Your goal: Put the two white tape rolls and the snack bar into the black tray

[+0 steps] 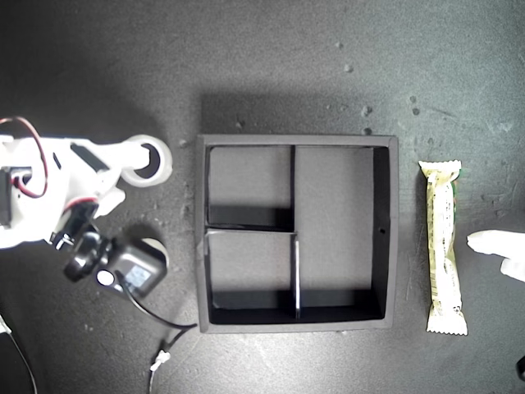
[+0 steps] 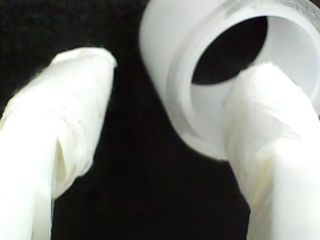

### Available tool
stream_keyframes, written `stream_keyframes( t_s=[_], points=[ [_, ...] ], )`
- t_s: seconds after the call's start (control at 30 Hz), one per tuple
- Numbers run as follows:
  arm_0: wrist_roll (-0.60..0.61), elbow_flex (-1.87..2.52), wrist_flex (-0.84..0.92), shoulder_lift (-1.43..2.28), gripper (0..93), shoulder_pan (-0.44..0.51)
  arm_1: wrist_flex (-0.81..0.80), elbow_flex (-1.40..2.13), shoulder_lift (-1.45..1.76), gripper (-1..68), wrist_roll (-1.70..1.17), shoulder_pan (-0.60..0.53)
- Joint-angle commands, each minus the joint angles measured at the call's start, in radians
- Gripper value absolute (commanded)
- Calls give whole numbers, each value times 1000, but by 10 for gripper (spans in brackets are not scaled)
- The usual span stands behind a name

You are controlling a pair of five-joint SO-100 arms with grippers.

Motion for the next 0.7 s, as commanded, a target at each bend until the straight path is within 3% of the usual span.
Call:
stream_keyframes(
  t_s=[0.0,0.33,0.53,0.67],
  points=[
    [-17,-51,-14,-14,163,5,-12,2,2,242,8,2],
    [-92,-44,-118,-224,92,-126,-77,40,-8,243,-129,3],
    [-110,2,-158,-163,6,-169,-66,-58,-143,253,-279,0],
    [-110,69,-172,-21,0,-166,-23,-158,-282,262,-376,14]
  ],
)
